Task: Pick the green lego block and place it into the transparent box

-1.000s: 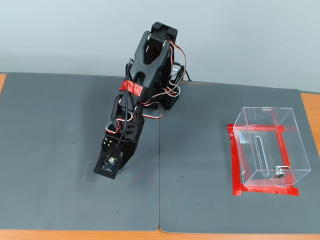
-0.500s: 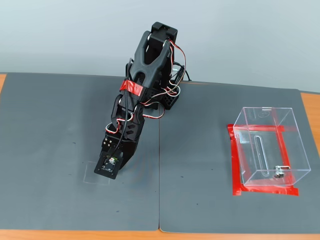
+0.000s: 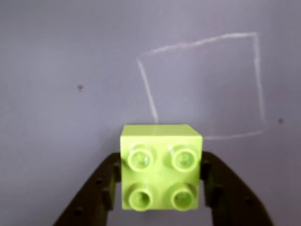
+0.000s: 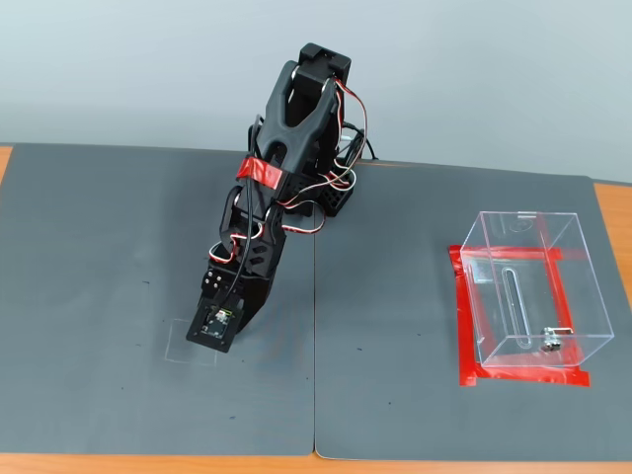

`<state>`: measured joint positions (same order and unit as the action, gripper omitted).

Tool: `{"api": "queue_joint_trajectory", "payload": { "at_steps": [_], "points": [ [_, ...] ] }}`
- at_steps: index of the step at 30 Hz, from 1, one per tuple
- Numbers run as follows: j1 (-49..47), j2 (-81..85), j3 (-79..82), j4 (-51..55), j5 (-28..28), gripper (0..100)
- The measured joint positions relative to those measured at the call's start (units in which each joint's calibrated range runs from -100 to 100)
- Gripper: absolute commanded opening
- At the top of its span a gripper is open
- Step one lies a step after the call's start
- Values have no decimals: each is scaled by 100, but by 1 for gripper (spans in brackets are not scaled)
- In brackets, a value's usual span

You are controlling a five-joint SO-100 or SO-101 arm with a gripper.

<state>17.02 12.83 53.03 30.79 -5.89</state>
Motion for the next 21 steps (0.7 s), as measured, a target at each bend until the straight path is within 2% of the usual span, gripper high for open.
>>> {"api": "queue_joint_trajectory", "payload": {
  "at_steps": [12, 21],
  "points": [
    [-656, 1852, 9, 390, 15, 17],
    [-1813, 2736, 9, 390, 39, 17]
  ]
}}
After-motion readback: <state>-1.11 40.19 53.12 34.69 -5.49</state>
